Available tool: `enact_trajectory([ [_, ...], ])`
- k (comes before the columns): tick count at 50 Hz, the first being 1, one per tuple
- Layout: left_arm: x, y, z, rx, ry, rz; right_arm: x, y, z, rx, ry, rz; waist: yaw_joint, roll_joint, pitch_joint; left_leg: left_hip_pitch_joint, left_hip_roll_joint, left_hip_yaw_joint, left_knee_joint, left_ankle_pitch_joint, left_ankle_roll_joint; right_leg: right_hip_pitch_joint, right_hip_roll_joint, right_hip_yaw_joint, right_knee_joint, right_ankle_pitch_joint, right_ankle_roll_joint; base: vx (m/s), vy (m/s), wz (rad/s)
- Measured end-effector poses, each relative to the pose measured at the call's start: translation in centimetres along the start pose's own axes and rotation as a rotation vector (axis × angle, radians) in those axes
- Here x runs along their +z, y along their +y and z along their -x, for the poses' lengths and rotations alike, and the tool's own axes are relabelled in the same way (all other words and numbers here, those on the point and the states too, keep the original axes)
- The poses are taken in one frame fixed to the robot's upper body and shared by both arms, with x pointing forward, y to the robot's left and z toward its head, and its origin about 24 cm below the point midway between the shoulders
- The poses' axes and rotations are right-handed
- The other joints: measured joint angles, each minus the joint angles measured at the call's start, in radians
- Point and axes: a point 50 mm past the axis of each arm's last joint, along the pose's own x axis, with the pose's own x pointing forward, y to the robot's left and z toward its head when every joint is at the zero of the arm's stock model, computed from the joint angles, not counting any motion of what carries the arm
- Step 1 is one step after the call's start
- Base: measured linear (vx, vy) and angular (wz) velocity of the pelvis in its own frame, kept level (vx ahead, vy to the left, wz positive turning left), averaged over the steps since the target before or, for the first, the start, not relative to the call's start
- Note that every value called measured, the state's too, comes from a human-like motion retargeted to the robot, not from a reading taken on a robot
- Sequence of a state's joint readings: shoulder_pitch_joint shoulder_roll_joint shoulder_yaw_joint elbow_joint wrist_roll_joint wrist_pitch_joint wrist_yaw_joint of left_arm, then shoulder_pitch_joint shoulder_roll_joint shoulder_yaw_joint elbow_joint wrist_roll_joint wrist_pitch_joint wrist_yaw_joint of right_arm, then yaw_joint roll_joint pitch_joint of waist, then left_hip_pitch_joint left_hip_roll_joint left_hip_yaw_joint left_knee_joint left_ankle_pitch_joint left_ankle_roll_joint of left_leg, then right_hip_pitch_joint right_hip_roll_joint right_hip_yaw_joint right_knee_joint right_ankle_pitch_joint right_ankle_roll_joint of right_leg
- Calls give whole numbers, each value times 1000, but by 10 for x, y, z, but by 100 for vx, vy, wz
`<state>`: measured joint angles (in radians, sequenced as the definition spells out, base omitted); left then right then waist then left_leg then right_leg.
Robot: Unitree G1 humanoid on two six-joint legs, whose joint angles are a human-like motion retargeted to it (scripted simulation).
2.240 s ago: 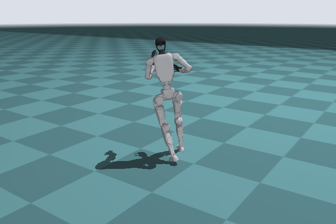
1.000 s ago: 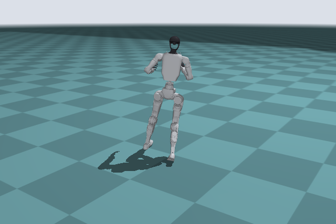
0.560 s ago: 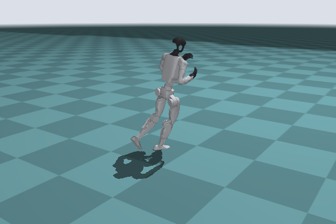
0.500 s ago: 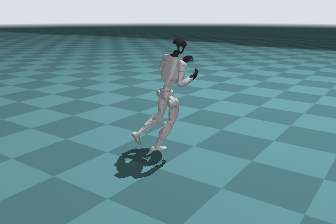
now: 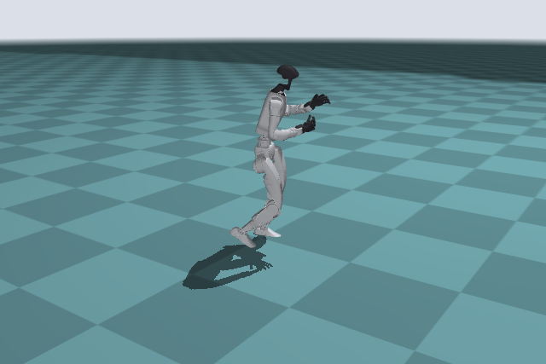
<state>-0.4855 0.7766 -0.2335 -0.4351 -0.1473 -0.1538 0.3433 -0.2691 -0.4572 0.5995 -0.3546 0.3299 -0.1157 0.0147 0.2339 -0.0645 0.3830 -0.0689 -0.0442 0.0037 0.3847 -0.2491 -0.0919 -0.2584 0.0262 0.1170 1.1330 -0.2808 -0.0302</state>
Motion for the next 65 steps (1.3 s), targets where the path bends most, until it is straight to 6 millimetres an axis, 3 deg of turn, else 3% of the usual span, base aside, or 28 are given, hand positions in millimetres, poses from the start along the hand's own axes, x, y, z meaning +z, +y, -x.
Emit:
enact_trajectory([
  [3,12,-8,9,44,-56,97,15,-6,20,45,-25,-46,-137,41,-53,81,54,51,-52,60,-37,-24,-33,-152,-326,-1,41,77,7,-105],
  [5,10,-10,20,48,-24,150,20,-13,27,50,-26,5,-218,41,-82,157,56,62,-101,127,-64,32,-52,-267,-643,67,126,87,-1,-124],
  [8,-7,-17,39,26,113,198,15,-18,35,-67,-5,-59,-270,5,-113,278,2,76,-126,249,-85,126,-75,-441,-942,204,259,91,-6,-176],
  [10,-12,-22,47,0,156,191,13,-31,39,-149,34,295,-262,-19,-138,272,-34,115,12,275,-79,145,-85,-462,-947,261,287,86,-3,-221],
  [12,-9,-20,44,2,151,204,15,-36,29,-255,-16,387,-231,-7,-123,200,-40,129,242,277,-76,200,-57,-388,-947,192,195,74,3,-246],
  [14,-6,-12,40,35,145,259,13,-35,9,-251,-53,279,-195,36,-104,79,20,185,515,190,-53,176,-25,-297,-806,73,119,66,15,-265],
  [16,-4,-4,40,102,142,313,22,-36,-12,-266,-129,268,-159,76,-72,-20,91,223,674,98,5,161,2,-216,-683,-5,93,67,19,-251],
  [18,-1,2,46,161,138,342,43,-34,-29,-272,-250,295,-124,96,-39,-80,138,215,707,22,35,205,21,-147,-655,-24,125,72,14,-225],
  [20,1,3,55,169,158,360,68,-26,-39,-236,-370,290,-64,89,-26,-128,113,148,605,4,60,270,24,-43,-708,4,153,73,15,-239],
  [23,-2,14,73,131,226,327,92,-14,-42,-175,-485,288,39,53,-61,-121,102,83,269,33,23,339,5,87,-771,85,220,77,19,-248],
  [25,-5,27,85,99,273,239,103,-4,-41,-121,-549,175,100,39,-90,-70,139,91,-18,99,-22,381,1,170,-808,151,254,79,28,-244],
  [28,-12,41,97,67,349,100,103,-1,-35,-78,-550,172,124,49,-121,-6,181,55,-315,128,-83,427,3,244,-799,224,268,75,39,-191],
  [30,-16,42,99,18,379,34,93,1,-27,2,-468,165,96,77,-114,43,194,2,-403,174,-103,420,18,239,-669,224,212,68,49,-117],
  [32,-17,33,89,-28,335,-14,83,-8,-14,-49,-391,272,40,103,-90,65,182,-47,-370,232,-114,345,31,175,-404,173,105,58,50,-50],
  [36,-2,12,41,-10,81,-54,59,-34,16,-370,-232,435,-77,35,-15,9,71,-18,-76,58,-12,128,-67,50,54,-52,-55,50,35,-20],
  [38,13,3,19,16,-61,-48,53,-44,36,-490,-179,499,-123,32,7,-4,71,28,22,10,-13,29,-107,-32,93,-121,-106,52,23,-93],
  [39,20,-2,14,24,-104,-16,52,-46,45,-506,-162,495,-151,43,-1,6,85,59,27,6,-25,-7,-104,-72,45,-128,-101,57,21,-135],
  [42,29,-14,16,56,-138,163,58,-51,63,-510,-146,511,-250,81,-51,78,123,162,-47,49,-54,-43,-67,-204,-284,-86,-23,65,17,-172],
  [46,18,-22,35,52,-39,325,56,-53,79,-465,-93,555,-348,65,-109,226,64,169,-146,199,-92,98,-56,-453,-841,78,185,77,6,-177],
  [48,5,-29,44,21,45,291,46,-54,89,-502,-29,500,-342,29,-134,264,-1,92,-110,281,-108,152,-45,-455,-973,173,258,77,-1,-204],
  [50,-7,-39,50,-9,124,269,36,-52,95,-547,15,434,-297,-9,-157,237,-92,-33,29,322,-133,192,-50,-377,-1016,239,263,71,3,-236],
  [53,-20,-46,50,-18,175,199,19,-59,85,-552,91,433,-222,23,-121,119,-104,-89,379,249,-160,207,-23,-262,-870,69,116,62,13,-245],
  [55,-22,-40,54,20,202,205,6,-62,69,-562,106,487,-201,76,-67,52,-1,-36,545,166,-87,222,17,-195,-762,-18,-4,54,15,-218],
  [57,-21,-36,65,51,237,227,7,-62,45,-562,36,525,-167,84,-32,2,95,41,572,84,-1,218,27,-132,-658,-55,15,55,8,-219],
  [59,-21,-31,76,84,278,259,27,-59,16,-548,-125,555,-114,57,-37,-48,138,93,480,16,44,221,25,-51,-645,-40,93,61,1,-214],
  [61,-20,-23,87,135,314,303,52,-50,-5,-548,-302,522,-47,26,-55,-66,129,95,280,2,38,259,28,29,-705,19,149,67,-2,-212],
  [65,-25,-4,104,149,365,224,89,-31,-30,-498,-516,461,90,-14,-91,-49,96,112,-202,117,-38,369,30,163,-869,235,237,73,2,-203],
])
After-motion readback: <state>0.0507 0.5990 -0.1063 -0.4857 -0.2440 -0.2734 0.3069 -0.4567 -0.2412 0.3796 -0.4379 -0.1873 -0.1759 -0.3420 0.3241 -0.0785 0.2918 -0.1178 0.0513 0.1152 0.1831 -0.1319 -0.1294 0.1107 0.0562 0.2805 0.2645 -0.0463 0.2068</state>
